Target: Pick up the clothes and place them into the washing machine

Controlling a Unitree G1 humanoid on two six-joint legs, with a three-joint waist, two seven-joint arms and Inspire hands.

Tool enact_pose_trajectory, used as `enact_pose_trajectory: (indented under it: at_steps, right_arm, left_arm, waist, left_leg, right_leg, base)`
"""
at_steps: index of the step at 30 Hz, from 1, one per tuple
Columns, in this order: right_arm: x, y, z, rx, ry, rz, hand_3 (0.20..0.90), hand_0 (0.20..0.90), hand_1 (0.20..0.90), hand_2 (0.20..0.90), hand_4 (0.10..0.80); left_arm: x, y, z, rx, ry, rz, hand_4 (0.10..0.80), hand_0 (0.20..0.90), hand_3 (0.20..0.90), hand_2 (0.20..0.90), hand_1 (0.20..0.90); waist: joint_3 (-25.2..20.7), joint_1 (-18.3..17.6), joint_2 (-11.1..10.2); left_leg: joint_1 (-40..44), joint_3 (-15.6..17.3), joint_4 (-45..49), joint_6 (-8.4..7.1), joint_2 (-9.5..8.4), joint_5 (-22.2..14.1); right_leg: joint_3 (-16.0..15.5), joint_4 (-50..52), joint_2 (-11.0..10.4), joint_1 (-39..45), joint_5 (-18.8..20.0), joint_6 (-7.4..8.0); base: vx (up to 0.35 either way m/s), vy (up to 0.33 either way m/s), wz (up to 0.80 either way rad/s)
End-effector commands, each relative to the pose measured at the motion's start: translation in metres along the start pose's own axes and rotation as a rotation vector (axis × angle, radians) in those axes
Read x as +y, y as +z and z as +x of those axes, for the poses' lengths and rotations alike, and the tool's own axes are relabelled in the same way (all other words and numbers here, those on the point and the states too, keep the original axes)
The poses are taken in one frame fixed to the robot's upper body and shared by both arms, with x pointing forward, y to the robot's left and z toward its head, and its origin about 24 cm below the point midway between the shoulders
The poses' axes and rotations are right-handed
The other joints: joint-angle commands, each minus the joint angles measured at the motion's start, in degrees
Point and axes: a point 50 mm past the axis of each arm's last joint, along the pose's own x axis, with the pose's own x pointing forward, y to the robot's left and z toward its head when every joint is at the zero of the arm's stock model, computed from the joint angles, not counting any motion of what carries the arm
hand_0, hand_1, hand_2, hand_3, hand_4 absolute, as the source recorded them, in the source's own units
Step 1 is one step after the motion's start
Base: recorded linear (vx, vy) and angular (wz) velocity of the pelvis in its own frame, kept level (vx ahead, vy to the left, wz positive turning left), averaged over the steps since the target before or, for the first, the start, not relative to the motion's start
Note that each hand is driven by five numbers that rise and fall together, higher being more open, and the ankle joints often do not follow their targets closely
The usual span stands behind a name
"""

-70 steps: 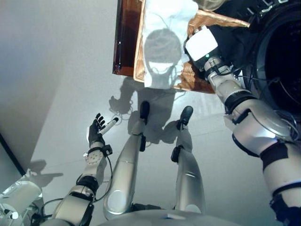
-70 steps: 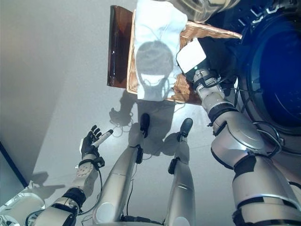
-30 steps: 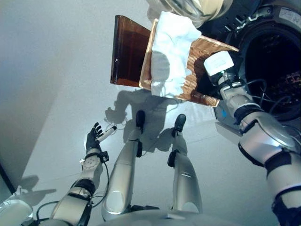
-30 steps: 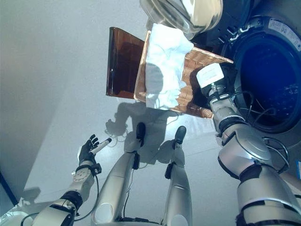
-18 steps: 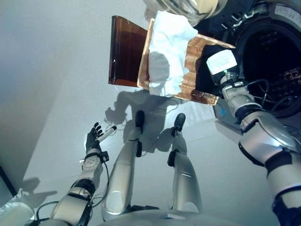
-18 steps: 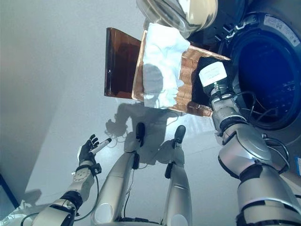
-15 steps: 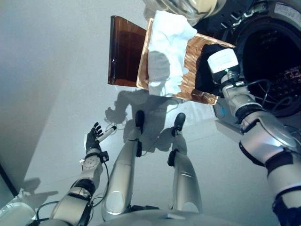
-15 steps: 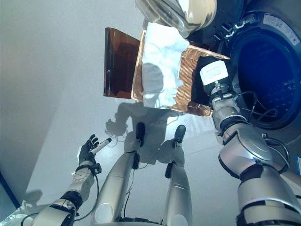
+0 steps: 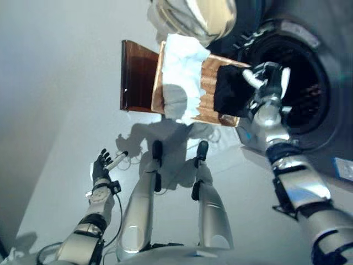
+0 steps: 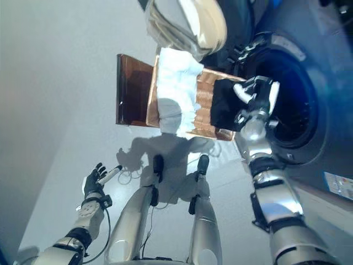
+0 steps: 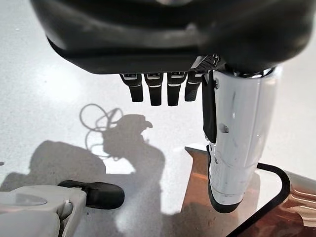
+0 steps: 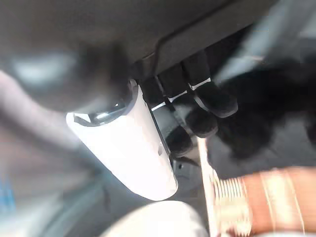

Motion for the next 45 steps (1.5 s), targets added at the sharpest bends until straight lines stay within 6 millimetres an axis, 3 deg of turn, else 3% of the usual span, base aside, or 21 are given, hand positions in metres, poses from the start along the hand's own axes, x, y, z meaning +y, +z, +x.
enact_pose_trajectory:
  at_steps: [1,6,10,11,12,13,16,18,26,34,41,45]
  right_arm:
    - [-0.003,0.031,0.001,-0.156,0.051,0.273,0.2,0.2,0.2,0.2,0.3]
    - [-0.004,0.012,-0.012,-0.102,0.072,0.462,0.2,0.2,0.2,0.2,0.3]
    - [-0.006,0.008,-0.015,-0.1,0.083,0.377,0.2,0.2,0.2,0.2,0.3]
    - [-0.007,0.016,-0.013,-0.152,0.089,0.158,0.2,0.2,0.2,0.2,0.3]
    - [-0.007,0.023,-0.011,-0.199,0.086,-0.013,0.42,0.42,0.42,0.42,0.457]
    - [-0.01,0.026,-0.009,-0.226,0.06,-0.101,0.9,0.9,0.9,0.9,0.8]
    - [-0.014,0.039,-0.002,-0.316,0.036,-0.399,0.9,0.9,0.9,0.9,0.8]
    - [-0.013,0.041,0.0,-0.331,0.027,-0.464,0.9,0.9,0.9,0.9,0.8]
    - [0.011,0.043,0.006,-0.312,0.088,-0.507,0.9,0.9,0.9,0.9,0.8]
    - [0.047,0.063,0.016,-0.324,0.137,-0.524,0.9,0.9,0.9,0.9,0.8]
    - [0.064,0.06,0.014,-0.28,0.183,-0.456,0.9,0.9,0.9,0.9,0.8]
    - [0.065,0.057,0.014,-0.274,0.191,-0.49,0.9,0.9,0.9,0.9,0.8]
  left_arm:
    - [0.016,-0.022,-0.008,0.059,0.047,0.034,0.8,0.9,0.9,0.9,0.9]
    - [0.014,-0.03,-0.012,0.085,0.03,0.04,0.8,0.9,0.9,0.9,0.9]
    - [0.016,-0.033,-0.013,0.092,0.027,0.048,0.8,0.9,0.9,0.9,0.9]
    - [0.016,-0.03,-0.012,0.077,0.024,0.061,0.8,0.9,0.9,0.9,0.9]
    - [0.016,-0.029,-0.012,0.068,0.026,0.067,0.8,0.9,0.9,0.9,0.9]
    - [0.016,-0.027,-0.012,0.06,0.026,0.073,0.8,0.9,0.9,0.9,0.9]
    - [0.013,-0.023,-0.011,0.028,0.015,0.088,0.8,0.9,0.9,0.9,0.9]
    - [0.012,-0.021,-0.011,0.015,0.009,0.095,0.8,0.9,0.9,0.9,0.9]
    - [0.009,-0.018,-0.01,0.008,0.0,0.103,0.8,0.9,0.9,0.9,0.9]
    - [0.008,-0.008,-0.006,-0.03,-0.002,0.121,0.8,0.9,0.9,0.9,0.9]
    - [0.011,-0.008,-0.005,-0.028,0.011,0.13,0.8,0.9,0.9,0.9,0.9]
    - [0.013,-0.003,-0.004,-0.043,0.02,0.128,0.8,0.9,0.9,0.9,0.9]
  waist:
    - [-3.45,1.76,5.76]
    - [-4.81,1.69,6.17]
    - [-5.26,1.61,6.29]
    - [-5.13,1.76,6.34]
    - [-5.09,1.82,6.35]
    - [-5.0,1.91,6.41]
    - [-4.8,2.15,6.42]
    - [-4.62,2.41,6.43]
    - [-4.17,3.26,5.71]
    - [-2.63,4.99,5.63]
    - [-2.04,5.88,5.36]
    - [-1.91,6.14,5.32]
  left_leg:
    - [9.09,-3.69,-18.69,-6.53,1.55,7.42]
    - [10.0,-3.32,-18.69,-6.3,1.28,7.03]
    - [10.16,-3.17,-18.69,-6.13,1.17,6.94]
    - [10.31,-3.06,-18.69,-6.0,1.13,6.84]
    - [10.22,-3.09,-18.69,-5.93,1.12,6.88]
    - [10.18,-3.14,-18.69,-5.89,1.1,6.89]
    - [9.6,-3.3,-18.69,-5.75,1.0,7.21]
    - [9.41,-3.44,-18.69,-5.71,1.05,7.29]
    - [9.1,-4.11,-18.69,-5.69,0.83,7.46]
    - [8.01,-5.07,-18.69,-5.9,0.44,8.07]
    - [7.57,-5.73,-18.69,-6.06,0.26,8.19]
    - [7.34,-5.87,-18.69,-5.99,0.11,8.22]
  right_leg:
    - [-2.34,1.18,3.76,6.53,-3.79,0.38]
    - [-2.13,1.02,3.62,7.3,-4.09,0.5]
    - [-1.86,0.9,3.61,7.4,-4.04,0.66]
    - [-1.69,0.85,3.56,7.45,-4.1,0.75]
    - [-1.72,0.79,3.53,7.38,-4.05,0.79]
    - [-1.72,0.71,3.5,7.4,-4.0,0.81]
    - [-1.96,0.42,3.36,7.08,-3.66,0.95]
    - [-2.08,0.33,3.35,7.05,-3.61,0.96]
    - [-2.26,0.26,3.39,7.24,-3.66,0.87]
    - [-3.25,-0.34,3.18,7.56,-3.37,0.94]
    - [-4.02,-0.55,2.96,7.84,-3.3,0.93]
    - [-4.13,-0.59,2.86,7.74,-3.18,0.98]
  base:
    - [0.026,0.01,-0.14]
    - [0.025,0.004,-0.05]
    - [0.0,0.0,-0.01]
    - [0.0,0.0,0.0]
    - [0.0,0.0,0.0]
    - [0.0,0.0,0.0]
    - [-0.002,-0.012,-0.09]
    - [0.004,-0.009,0.12]
    - [0.011,-0.007,0.01]
    - [-0.004,0.0,0.1]
    - [-0.002,0.009,0.12]
    - [-0.009,0.008,0.02]
